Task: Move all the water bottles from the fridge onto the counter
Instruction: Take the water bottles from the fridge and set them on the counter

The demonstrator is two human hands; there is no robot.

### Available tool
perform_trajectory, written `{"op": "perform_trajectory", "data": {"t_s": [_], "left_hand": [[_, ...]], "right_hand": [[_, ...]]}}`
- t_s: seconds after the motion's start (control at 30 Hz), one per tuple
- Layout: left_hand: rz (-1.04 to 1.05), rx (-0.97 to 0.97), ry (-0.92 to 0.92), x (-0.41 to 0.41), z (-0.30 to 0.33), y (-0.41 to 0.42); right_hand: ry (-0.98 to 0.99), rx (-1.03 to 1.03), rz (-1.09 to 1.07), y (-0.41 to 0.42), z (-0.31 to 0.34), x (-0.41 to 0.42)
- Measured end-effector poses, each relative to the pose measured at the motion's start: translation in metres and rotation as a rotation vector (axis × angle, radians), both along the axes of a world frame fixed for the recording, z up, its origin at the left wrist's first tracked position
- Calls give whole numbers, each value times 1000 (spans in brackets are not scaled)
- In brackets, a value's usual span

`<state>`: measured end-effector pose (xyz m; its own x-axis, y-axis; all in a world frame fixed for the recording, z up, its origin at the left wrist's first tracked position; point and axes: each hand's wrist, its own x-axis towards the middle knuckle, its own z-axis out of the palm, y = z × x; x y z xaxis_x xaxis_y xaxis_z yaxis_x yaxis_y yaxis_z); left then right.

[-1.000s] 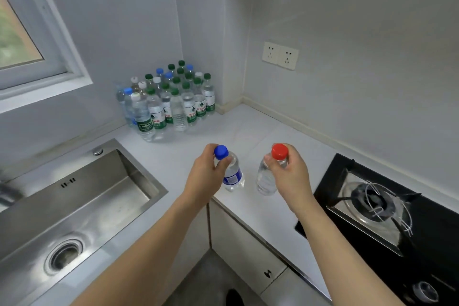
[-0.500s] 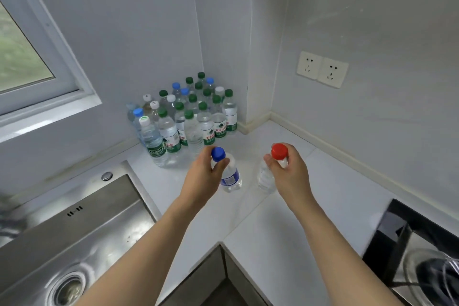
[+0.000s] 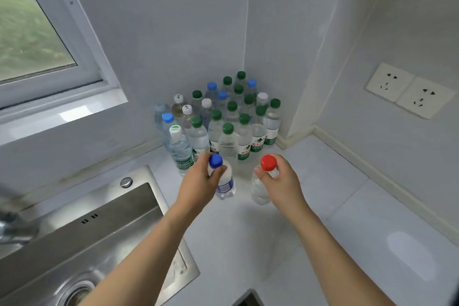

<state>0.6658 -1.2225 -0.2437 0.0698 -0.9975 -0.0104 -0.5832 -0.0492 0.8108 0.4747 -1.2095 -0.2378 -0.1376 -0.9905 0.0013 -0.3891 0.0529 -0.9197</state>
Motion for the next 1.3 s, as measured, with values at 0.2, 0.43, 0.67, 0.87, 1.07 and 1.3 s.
{"op": "perform_trajectory", "data": {"t_s": [0.2, 0.43, 0.67, 0.87, 1.07, 1.3], "left_hand": [[4, 27, -63, 38, -20, -37], [-84, 31, -207, 64, -47, -66], [-200, -19, -294, 77, -64, -80], [-187, -84, -292, 88, -72, -71], [-151, -100, -252, 90, -88, -65], [-106, -155, -239, 84, -98, -64]], "right_hand": [[44, 68, 96, -49, -26, 38], [70, 125, 141, -88, -58, 75], [111, 119, 95, -96, -89, 104], [124, 33, 102, -100, -94, 112], [118, -14, 119, -110, -98, 124], [105, -34, 118, -117, -104, 126]]}}
